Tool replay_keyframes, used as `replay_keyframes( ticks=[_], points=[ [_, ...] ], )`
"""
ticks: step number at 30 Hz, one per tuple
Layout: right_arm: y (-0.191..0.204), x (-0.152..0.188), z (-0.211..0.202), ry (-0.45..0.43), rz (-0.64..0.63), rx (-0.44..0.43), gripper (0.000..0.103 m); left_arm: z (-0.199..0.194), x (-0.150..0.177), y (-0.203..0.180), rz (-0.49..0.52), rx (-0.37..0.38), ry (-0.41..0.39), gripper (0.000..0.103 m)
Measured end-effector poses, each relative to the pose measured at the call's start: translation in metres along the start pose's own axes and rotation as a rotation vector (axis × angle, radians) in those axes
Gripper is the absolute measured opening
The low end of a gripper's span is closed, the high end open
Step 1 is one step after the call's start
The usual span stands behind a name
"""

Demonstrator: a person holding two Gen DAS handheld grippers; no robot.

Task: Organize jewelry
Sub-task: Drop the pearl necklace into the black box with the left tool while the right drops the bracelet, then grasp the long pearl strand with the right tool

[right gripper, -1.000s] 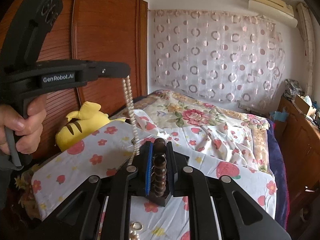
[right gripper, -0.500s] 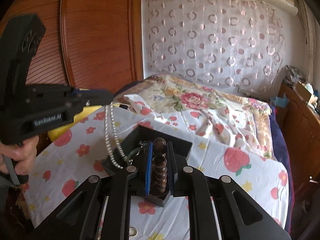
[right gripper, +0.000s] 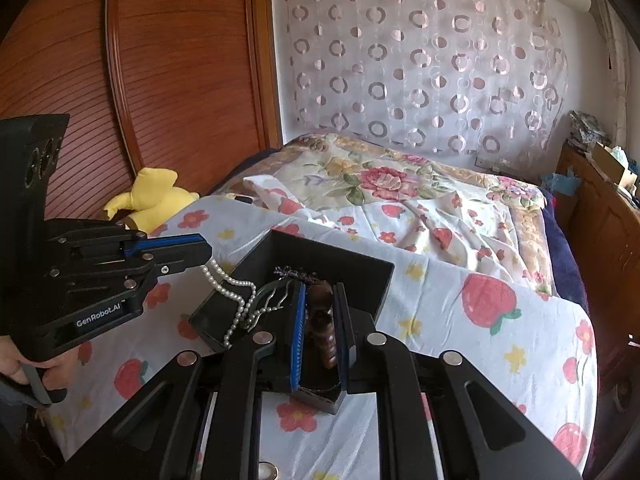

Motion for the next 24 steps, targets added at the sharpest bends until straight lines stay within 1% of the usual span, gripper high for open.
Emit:
replay_keyframes(
  ticks=[2, 3, 9, 13, 17, 19, 20, 21, 23, 24],
  points=[
    [0.000, -0.001, -0.002, -0.016, 0.005, -0.009, 0.034, -0.001, 0.001, -0.001, 0.002, 0.002, -0.001, 0.004],
    [-0.001, -0.002, -0.003, -0.021, 0.008, -0.012, 0.036, -0.001, 0.001, -0.002, 0.002, 0.005, -0.002, 0.004],
    [0.000, 0.000, -0.022, -0.056, 0.012, -0.015, 0.037, -0.005, 0.003, -0.009, 0.013, 0.014, -0.008, 0.004],
    [0.004, 0.012, -0.037, -0.062, 0.024, -0.017, 0.037, -0.008, 0.004, -0.015, 0.016, 0.026, -0.015, 0.004],
    [0.011, 0.035, -0.050, -0.050, 0.032, -0.021, 0.037, -0.010, 0.008, -0.019, 0.015, 0.038, -0.021, 0.004],
    [0.017, 0.048, -0.054, -0.031, 0.013, -0.023, 0.037, -0.012, 0.012, -0.019, 0.010, 0.039, -0.021, 0.008],
    [0.019, 0.053, -0.056, -0.025, 0.005, -0.023, 0.037, -0.014, 0.014, -0.019, 0.008, 0.042, -0.025, 0.017],
    [0.023, 0.059, -0.058, -0.018, -0.004, -0.024, 0.037, -0.017, 0.016, -0.018, 0.006, 0.045, -0.030, 0.028],
    [0.029, 0.069, -0.060, -0.006, -0.013, -0.034, 0.037, -0.022, 0.022, -0.018, 0.003, 0.054, -0.039, 0.034],
    [0.032, 0.074, -0.061, 0.001, -0.016, -0.041, 0.037, -0.024, 0.025, -0.018, 0.005, 0.053, -0.037, 0.036]
  ],
)
Point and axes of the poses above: each gripper's, at about its wrist camera, not at the fingertips, and z roughly the way its jaws point, y to its left, x to its underside, the point moved 8 cm from there along z, roughly the way its jaws point, and after that the axes turned 15 degrees about -z, right-handed, at the moved point
